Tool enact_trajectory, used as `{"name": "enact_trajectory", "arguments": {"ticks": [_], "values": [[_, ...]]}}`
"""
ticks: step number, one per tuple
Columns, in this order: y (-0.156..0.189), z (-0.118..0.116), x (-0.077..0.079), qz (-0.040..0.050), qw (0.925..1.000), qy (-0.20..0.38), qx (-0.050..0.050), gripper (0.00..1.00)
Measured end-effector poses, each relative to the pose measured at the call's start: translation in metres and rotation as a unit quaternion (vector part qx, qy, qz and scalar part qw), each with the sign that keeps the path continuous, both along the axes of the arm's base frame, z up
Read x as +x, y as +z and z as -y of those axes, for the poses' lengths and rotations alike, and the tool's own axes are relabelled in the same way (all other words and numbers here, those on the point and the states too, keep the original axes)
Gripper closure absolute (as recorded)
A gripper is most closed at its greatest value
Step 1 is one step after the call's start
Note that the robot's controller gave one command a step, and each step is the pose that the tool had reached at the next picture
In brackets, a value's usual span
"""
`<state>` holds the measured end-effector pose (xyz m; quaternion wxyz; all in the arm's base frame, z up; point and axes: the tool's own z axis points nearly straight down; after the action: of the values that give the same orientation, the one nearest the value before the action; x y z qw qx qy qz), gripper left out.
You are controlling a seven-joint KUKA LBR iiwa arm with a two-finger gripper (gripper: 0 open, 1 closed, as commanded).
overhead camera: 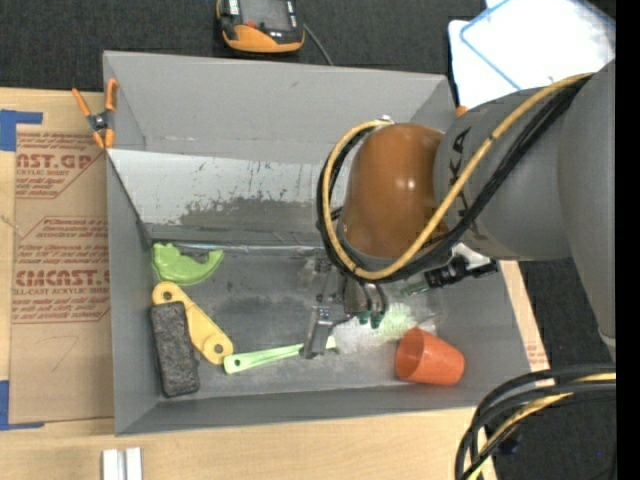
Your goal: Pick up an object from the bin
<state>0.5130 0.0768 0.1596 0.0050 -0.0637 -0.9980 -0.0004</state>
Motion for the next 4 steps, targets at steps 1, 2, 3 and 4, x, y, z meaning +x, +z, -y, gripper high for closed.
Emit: {"name": "enact_trajectory", "arguments": {"ticks": [1, 2, 3, 4], "values": [[0.055, 0.031, 0.062, 0.0173, 0.9974, 0.071, 0.0, 0.0], [-0.053, -0.044, -0.013, 0.0051, 0.9558, 0.294, 0.003, 0.0], [-0.019, 0.034, 0.058, 0.0179, 0.9998, 0.009, 0.002, 0.0], [-0.053, 0.022, 0.006, 0.0074, 0.9753, 0.221, 0.005, 0.0]]}}
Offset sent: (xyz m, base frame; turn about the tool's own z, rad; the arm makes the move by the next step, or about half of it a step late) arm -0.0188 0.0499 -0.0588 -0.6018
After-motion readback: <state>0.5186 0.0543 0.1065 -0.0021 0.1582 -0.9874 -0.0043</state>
